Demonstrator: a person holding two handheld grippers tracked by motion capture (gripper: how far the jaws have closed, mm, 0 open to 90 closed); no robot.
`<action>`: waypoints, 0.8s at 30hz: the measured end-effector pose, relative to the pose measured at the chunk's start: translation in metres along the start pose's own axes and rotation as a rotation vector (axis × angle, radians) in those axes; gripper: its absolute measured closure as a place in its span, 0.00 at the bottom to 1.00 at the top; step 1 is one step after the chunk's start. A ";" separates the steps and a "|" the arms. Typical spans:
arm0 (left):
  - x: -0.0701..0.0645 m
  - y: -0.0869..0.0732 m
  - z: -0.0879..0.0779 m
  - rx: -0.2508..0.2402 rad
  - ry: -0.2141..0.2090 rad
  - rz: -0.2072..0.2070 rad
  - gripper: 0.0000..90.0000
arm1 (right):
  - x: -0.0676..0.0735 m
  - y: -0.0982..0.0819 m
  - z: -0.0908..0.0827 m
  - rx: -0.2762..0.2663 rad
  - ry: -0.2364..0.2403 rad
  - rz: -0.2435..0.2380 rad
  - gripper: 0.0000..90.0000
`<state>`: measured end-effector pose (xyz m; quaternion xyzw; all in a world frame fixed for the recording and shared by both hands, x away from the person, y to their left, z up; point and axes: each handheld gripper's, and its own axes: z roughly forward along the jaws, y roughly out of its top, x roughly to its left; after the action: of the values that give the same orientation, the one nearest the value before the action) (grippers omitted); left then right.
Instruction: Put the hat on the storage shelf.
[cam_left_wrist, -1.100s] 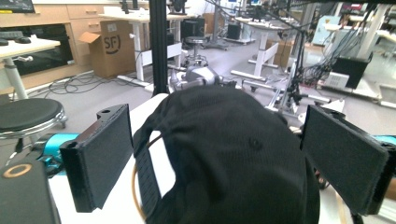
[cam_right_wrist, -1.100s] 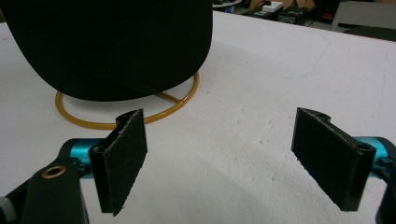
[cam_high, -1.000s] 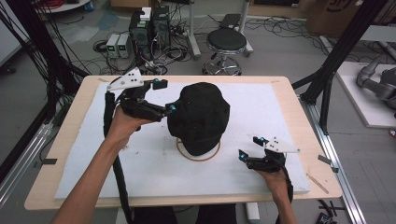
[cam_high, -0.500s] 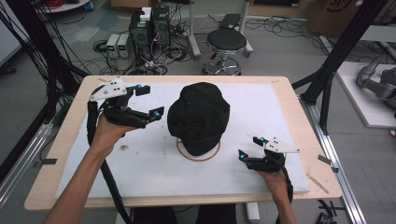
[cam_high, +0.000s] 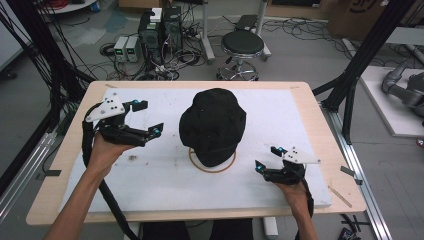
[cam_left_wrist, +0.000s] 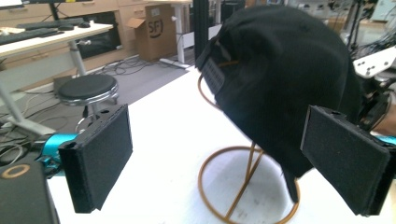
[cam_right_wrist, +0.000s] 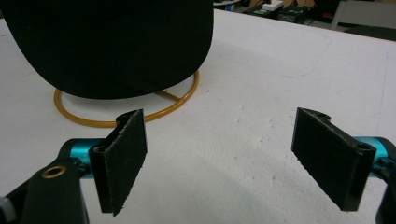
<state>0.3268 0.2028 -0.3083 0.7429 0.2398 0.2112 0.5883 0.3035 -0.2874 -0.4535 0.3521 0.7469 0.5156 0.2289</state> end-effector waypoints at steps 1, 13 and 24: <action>0.000 -0.004 -0.002 0.011 0.002 0.002 0.10 | 0.000 0.000 0.000 -0.002 -0.002 -0.001 0.21; 0.002 -0.043 -0.024 0.029 0.070 -0.002 0.10 | 0.001 0.000 0.000 -0.001 -0.004 -0.003 0.21; -0.001 -0.070 -0.031 0.035 0.119 0.021 0.10 | 0.000 0.000 0.000 -0.003 -0.006 -0.006 0.21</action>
<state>0.2994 0.2397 -0.3696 0.7417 0.2703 0.2570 0.5574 0.3035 -0.2872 -0.4536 0.3508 0.7466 0.5149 0.2331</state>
